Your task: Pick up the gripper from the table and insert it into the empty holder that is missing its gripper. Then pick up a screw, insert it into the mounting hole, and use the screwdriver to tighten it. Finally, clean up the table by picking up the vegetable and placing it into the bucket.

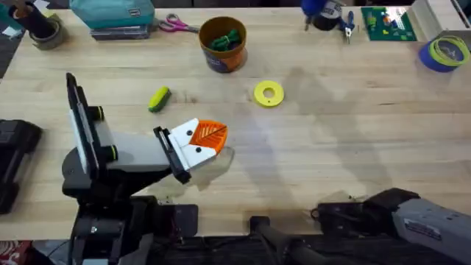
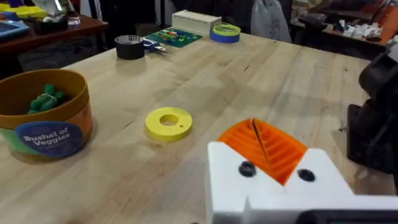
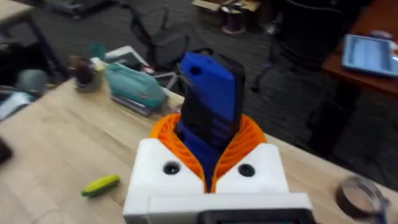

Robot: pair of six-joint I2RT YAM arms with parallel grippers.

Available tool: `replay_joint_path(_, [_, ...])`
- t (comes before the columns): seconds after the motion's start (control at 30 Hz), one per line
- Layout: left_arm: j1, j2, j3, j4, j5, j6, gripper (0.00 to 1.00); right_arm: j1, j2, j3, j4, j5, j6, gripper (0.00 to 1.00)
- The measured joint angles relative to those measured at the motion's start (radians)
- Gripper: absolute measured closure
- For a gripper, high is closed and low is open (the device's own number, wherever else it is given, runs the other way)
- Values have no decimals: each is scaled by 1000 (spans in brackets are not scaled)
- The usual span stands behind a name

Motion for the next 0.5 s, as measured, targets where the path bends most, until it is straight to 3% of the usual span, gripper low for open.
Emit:
replay_joint_path(0.27, [0,0,0,0,0,0,987,54,0,0,168,-162,36,976])
replay_joint_path(0.5, [0,0,0,0,0,0,987,77,2,0,294,-378,57,977])
